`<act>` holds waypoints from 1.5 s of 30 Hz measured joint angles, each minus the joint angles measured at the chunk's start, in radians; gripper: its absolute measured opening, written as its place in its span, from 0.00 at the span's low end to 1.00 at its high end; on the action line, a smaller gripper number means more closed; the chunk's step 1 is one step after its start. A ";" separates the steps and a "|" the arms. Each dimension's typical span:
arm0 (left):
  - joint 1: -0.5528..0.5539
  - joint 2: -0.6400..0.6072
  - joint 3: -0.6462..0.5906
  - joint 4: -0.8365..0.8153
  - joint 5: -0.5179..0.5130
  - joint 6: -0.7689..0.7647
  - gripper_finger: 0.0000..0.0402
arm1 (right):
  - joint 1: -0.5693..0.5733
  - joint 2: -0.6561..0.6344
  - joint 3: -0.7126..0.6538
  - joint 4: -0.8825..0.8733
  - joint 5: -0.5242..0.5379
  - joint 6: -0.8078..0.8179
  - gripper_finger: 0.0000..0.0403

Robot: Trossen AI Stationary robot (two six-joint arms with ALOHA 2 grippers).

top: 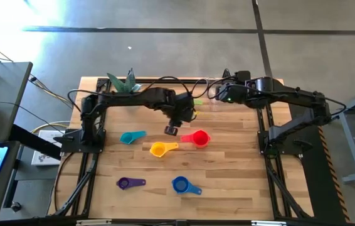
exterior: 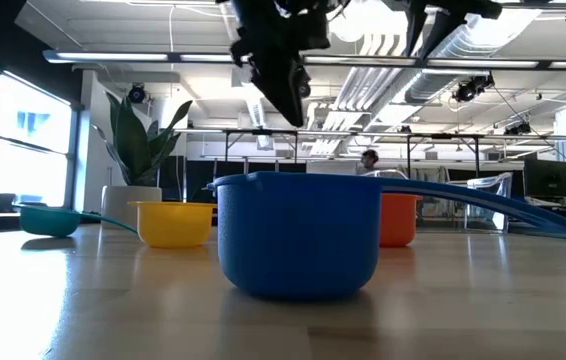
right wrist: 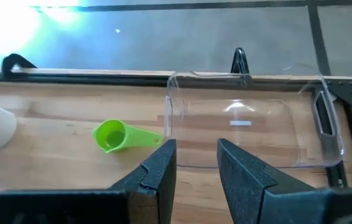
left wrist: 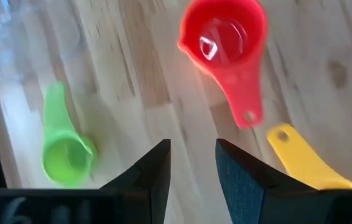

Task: Nest measuring cups in basket
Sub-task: Stack the blue measuring cup on top of the red measuring cup

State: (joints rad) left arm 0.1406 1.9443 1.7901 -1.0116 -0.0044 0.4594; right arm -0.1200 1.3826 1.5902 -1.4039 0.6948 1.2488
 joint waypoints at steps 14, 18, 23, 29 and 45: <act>0.010 -0.257 -0.252 -0.030 0.082 -0.143 0.29 | 0.078 -0.002 -0.001 0.083 -0.195 -0.033 0.27; 0.010 -0.333 -0.377 0.002 0.081 -0.190 0.29 | 0.119 -0.001 -0.001 0.113 -0.203 -0.016 0.27; 0.009 -0.405 -0.486 0.017 0.081 -0.273 0.29 | 0.162 0.015 -0.002 0.152 -0.287 -0.017 0.27; -0.013 -0.482 -0.555 0.017 0.076 -0.379 0.29 | 0.219 0.043 -0.002 0.193 -0.406 -0.018 0.27; -0.133 -0.637 -0.587 0.010 0.071 -0.722 0.29 | 0.420 0.141 -0.002 0.361 -0.496 -0.075 0.27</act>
State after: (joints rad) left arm 0.0076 1.3077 1.2034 -1.0020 0.0662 -0.2630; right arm 0.3003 1.5231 1.5879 -1.0425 0.1990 1.1737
